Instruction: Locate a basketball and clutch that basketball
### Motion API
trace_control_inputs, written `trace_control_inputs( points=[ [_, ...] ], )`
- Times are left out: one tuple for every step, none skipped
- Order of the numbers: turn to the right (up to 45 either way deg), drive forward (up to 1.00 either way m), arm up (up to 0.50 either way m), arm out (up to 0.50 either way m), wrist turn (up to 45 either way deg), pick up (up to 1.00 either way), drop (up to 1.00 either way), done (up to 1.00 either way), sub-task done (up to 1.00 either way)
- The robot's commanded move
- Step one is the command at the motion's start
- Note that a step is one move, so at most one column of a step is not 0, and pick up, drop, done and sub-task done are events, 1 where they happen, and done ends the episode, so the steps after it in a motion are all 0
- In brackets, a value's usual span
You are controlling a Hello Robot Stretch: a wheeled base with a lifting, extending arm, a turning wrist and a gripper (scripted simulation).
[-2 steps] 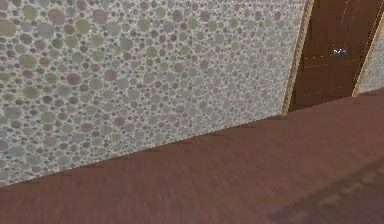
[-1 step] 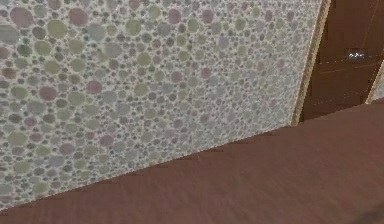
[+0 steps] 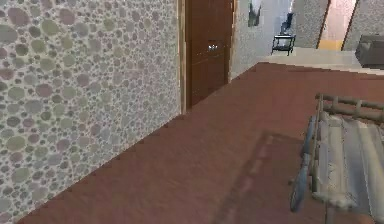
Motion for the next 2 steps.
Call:
trace_control_inputs(
  points=[
    [0.0,1.0,0.0,0.0,0.0,0.0,0.0,0.0,0.0],
    [30.0,0.0,0.0,0.0,0.0,0.0,0.0,0.0,0.0]
  ],
)
